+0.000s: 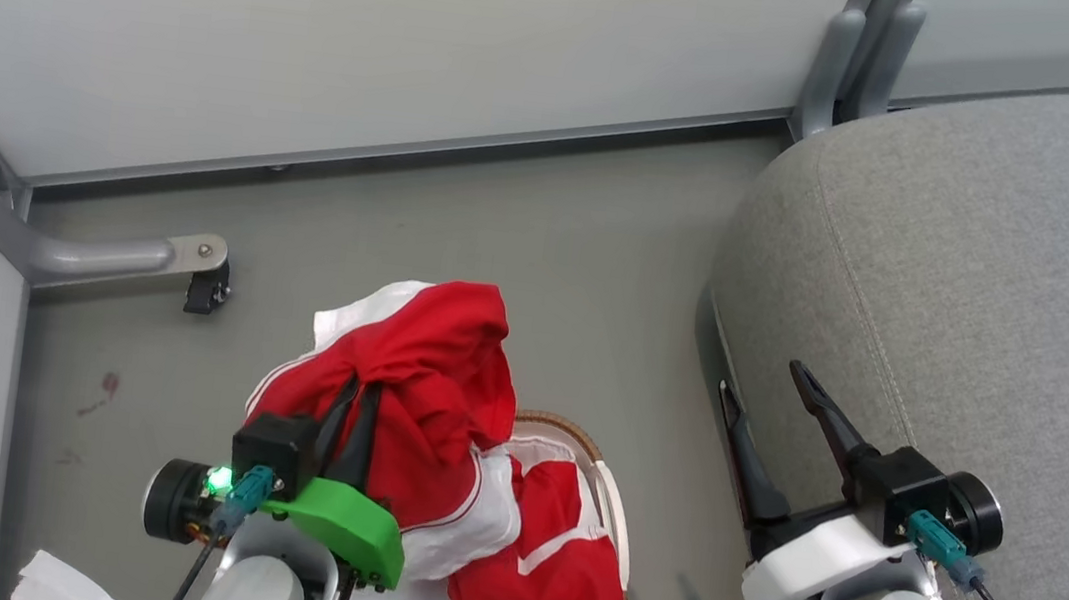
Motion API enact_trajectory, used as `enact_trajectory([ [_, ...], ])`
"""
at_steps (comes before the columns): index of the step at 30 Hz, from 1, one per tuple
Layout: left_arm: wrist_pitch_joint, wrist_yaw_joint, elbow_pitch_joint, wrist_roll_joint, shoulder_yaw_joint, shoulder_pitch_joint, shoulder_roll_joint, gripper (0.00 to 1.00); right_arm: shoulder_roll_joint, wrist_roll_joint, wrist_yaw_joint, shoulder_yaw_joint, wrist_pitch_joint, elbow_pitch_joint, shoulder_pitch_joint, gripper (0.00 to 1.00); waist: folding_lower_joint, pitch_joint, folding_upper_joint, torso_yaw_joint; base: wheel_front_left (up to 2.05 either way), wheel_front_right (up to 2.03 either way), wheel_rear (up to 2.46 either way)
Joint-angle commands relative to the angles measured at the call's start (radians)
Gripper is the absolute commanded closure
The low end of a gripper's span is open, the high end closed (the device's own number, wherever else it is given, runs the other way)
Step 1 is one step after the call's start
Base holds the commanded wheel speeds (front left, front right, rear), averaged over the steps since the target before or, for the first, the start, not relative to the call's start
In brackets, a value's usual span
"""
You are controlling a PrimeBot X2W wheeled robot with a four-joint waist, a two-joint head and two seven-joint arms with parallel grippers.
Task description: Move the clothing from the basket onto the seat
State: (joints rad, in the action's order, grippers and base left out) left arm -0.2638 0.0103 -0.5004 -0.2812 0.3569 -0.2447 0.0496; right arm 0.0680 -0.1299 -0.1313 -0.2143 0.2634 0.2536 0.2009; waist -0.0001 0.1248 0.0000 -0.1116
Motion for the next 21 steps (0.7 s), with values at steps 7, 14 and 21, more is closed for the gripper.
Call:
enact_trajectory([
  [7, -0.001, 0.008, 0.146, -0.042, -0.026, 0.002, 0.002, 1.0, 0.002, 0.005, 0.001, -0.013, 0.002, 0.01, -0.056, 0.0, 0.0001, -0.079, 0.0, 0.011, 0.0, 0.0, 0.0],
  [14, -0.001, 0.005, 0.243, -0.067, -0.013, -0.023, 0.002, 1.0, 0.006, 0.001, 0.001, -0.03, 0.002, 0.023, -0.086, 0.0, 0.0001, -0.103, 0.0, 0.018, 0.0, 0.0, 0.0],
  [21, -0.001, 0.003, 0.283, -0.081, 0.021, -0.04, 0.002, 1.0, 0.03, -0.013, 0.001, -0.134, 0.002, 0.04, -0.074, 0.0, 0.0001, -0.103, 0.0, 0.041, 0.0, 0.0, 0.0],
])
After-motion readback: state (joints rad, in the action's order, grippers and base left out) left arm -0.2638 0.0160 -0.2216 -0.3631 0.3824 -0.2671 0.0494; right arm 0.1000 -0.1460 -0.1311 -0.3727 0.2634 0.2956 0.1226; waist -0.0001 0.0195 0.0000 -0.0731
